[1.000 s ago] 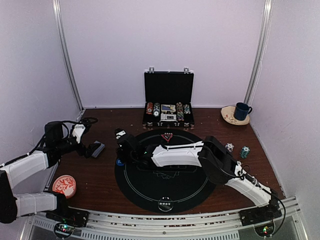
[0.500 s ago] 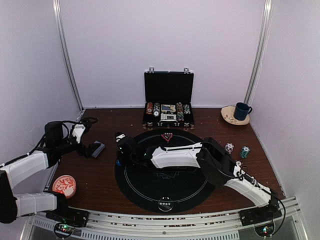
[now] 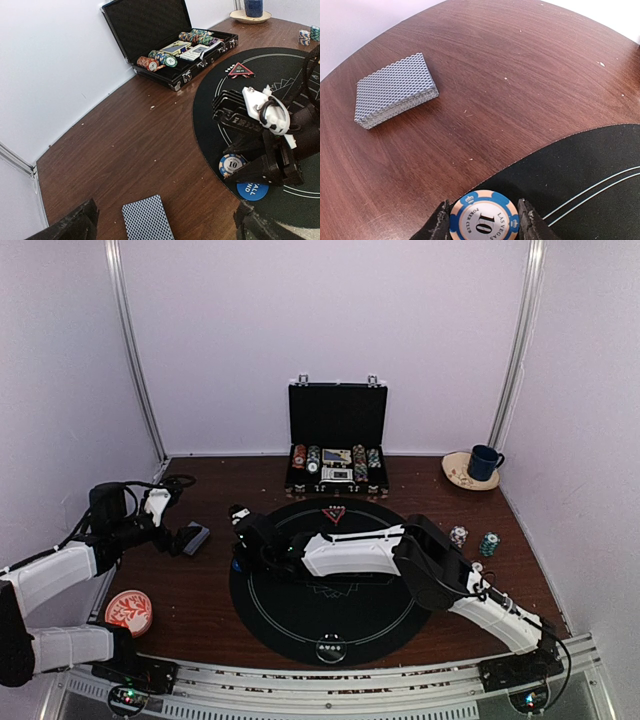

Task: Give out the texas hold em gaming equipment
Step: Place the poker chips pile in the small blind area.

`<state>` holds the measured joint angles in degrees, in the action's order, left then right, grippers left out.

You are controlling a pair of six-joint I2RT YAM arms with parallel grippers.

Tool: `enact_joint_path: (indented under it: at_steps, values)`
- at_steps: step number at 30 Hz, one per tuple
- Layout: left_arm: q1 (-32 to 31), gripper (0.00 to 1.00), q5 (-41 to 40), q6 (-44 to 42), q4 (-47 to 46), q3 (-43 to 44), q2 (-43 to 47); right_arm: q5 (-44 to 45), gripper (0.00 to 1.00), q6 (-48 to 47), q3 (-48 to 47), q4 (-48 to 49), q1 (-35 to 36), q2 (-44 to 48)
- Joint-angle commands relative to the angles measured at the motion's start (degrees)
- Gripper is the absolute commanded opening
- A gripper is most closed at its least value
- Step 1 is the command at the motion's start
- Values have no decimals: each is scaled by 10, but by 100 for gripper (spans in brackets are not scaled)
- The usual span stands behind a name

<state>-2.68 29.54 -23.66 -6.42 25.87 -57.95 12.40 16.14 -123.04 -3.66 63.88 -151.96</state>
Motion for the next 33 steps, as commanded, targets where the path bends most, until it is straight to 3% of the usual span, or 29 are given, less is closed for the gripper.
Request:
enact_joint_path:
  at_steps: [1,24,33]
  values:
    - [-1,98,2,1,-26,-5,3,0,40,3,-6,0,-2,-1]
    - [-1,98,2,1,-26,-5,5,8,55,-5,-7,-7,-2,13]
    - [-1,98,1,1,-26,-5,4,5,63,-11,82,11,-2,93]
